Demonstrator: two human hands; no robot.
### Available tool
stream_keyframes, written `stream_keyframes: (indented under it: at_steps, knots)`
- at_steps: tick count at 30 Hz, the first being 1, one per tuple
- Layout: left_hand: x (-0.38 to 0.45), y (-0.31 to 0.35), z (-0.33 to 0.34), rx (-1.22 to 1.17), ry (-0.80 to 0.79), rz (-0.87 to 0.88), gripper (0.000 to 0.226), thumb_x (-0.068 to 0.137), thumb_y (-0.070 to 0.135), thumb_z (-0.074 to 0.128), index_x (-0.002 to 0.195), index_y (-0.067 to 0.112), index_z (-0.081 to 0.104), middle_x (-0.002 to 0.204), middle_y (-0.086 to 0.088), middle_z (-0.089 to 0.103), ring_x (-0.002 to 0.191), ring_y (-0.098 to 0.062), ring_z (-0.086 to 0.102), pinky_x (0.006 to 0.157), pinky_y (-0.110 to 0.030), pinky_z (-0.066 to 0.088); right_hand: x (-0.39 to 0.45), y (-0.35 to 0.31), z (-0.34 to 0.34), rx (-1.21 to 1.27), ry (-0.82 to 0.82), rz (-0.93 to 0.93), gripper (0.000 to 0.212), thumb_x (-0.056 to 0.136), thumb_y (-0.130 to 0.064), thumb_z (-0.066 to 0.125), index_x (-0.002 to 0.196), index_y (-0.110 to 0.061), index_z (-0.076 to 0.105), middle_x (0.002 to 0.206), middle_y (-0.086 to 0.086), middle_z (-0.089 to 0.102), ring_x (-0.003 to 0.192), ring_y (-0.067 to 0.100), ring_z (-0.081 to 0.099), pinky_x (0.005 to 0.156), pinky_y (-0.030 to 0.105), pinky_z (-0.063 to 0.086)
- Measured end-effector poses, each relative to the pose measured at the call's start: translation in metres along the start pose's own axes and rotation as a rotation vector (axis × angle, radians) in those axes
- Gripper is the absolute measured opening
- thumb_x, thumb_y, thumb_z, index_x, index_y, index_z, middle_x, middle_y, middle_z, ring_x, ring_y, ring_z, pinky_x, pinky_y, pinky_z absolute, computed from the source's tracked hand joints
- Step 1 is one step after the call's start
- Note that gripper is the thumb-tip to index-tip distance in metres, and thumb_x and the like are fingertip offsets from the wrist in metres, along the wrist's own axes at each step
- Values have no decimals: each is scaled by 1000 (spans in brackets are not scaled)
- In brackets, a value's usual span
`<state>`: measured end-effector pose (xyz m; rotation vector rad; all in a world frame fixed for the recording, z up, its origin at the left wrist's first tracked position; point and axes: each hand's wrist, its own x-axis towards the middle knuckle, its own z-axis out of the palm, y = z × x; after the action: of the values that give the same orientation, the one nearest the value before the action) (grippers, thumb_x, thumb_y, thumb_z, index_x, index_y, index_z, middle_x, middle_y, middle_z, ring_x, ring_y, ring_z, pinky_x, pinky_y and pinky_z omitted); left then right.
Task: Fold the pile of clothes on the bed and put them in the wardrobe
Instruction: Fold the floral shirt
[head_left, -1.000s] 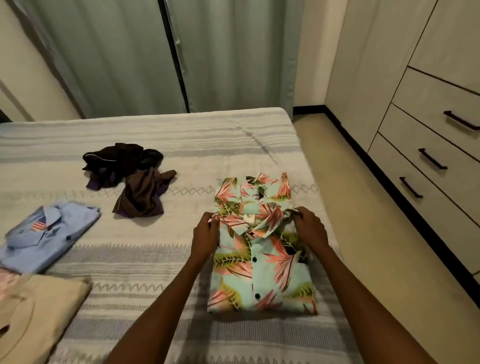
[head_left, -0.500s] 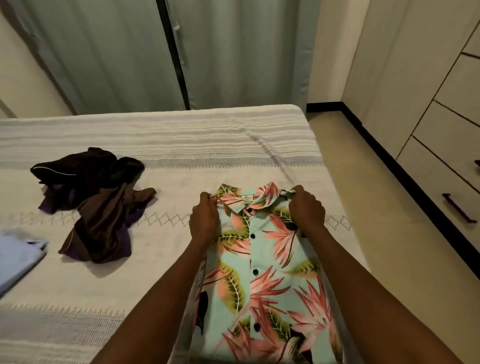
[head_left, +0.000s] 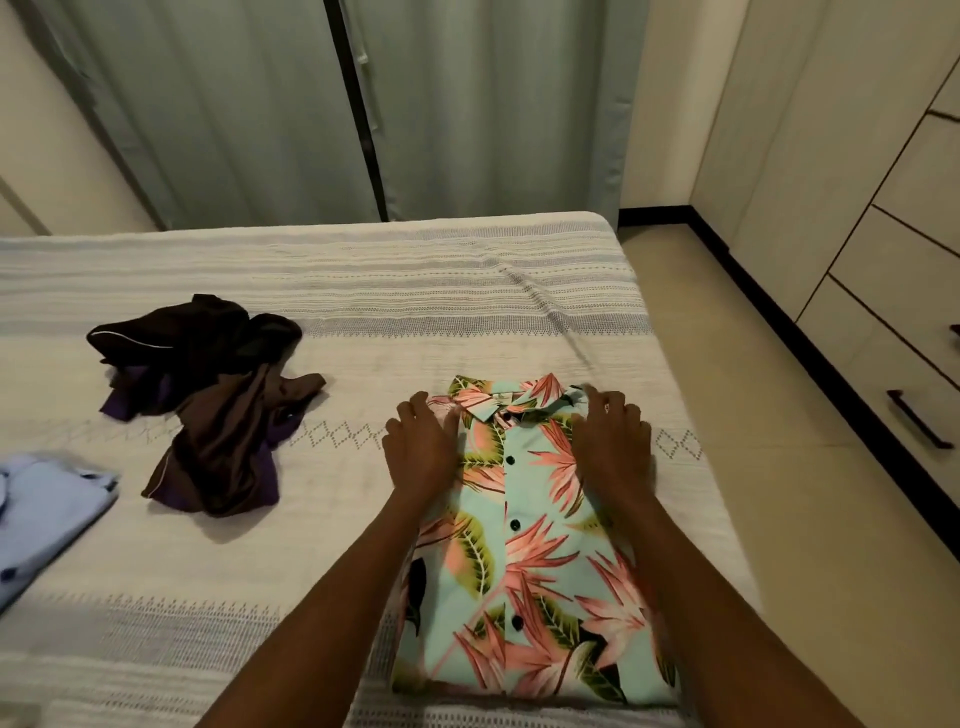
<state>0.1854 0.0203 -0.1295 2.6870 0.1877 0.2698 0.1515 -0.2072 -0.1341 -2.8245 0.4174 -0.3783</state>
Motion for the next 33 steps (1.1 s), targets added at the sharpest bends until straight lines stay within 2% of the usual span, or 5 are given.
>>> stream_keyframes:
  at_steps: [8, 16, 23, 28, 33]
  knots:
    - [-130, -29, -30, 90, -209, 555, 65, 100, 62, 17, 134, 23, 56, 144, 0, 52, 135, -23, 44, 111, -41, 27, -136, -1, -24, 104, -82, -226, 49, 95, -47, 42, 132, -21, 60, 131, 7, 60, 120, 29, 55, 96, 46, 41]
    - [-217, -98, -61, 343, -515, 542, 103, 75, 90, -9, 155, 26, -17, 158, 5, -32, 147, -24, -28, 116, -56, -16, -249, 52, -39, -56, -403, -381, 100, 82, -90, 14, 158, -27, -3, 160, -9, -17, 151, 13, -14, 122, 43, -11]
    - [-239, -118, -74, 366, -258, 673, 56, 96, 54, 36, 135, 19, 57, 140, -6, 58, 120, -35, 61, 81, -48, 56, -285, 66, -50, -51, -166, -249, 55, 98, -29, 43, 152, -18, 38, 156, 4, 39, 145, 22, 36, 117, 46, 31]
    - [-244, -97, -81, 440, -142, 638, 24, 80, 28, 73, 98, 12, 69, 106, -8, 72, 81, -30, 69, 57, -40, 55, -298, 57, -62, -48, -11, -169, 46, 82, -3, 70, 127, -15, 65, 123, 10, 69, 114, 33, 62, 89, 46, 54]
    - [-246, -90, -99, 244, -153, 494, 24, 92, 33, 56, 100, 13, 66, 100, -4, 70, 80, -27, 63, 57, -34, 49, -302, 55, -77, -37, 43, -132, 40, 80, 3, 69, 117, -14, 69, 103, 8, 74, 82, 29, 62, 65, 39, 53]
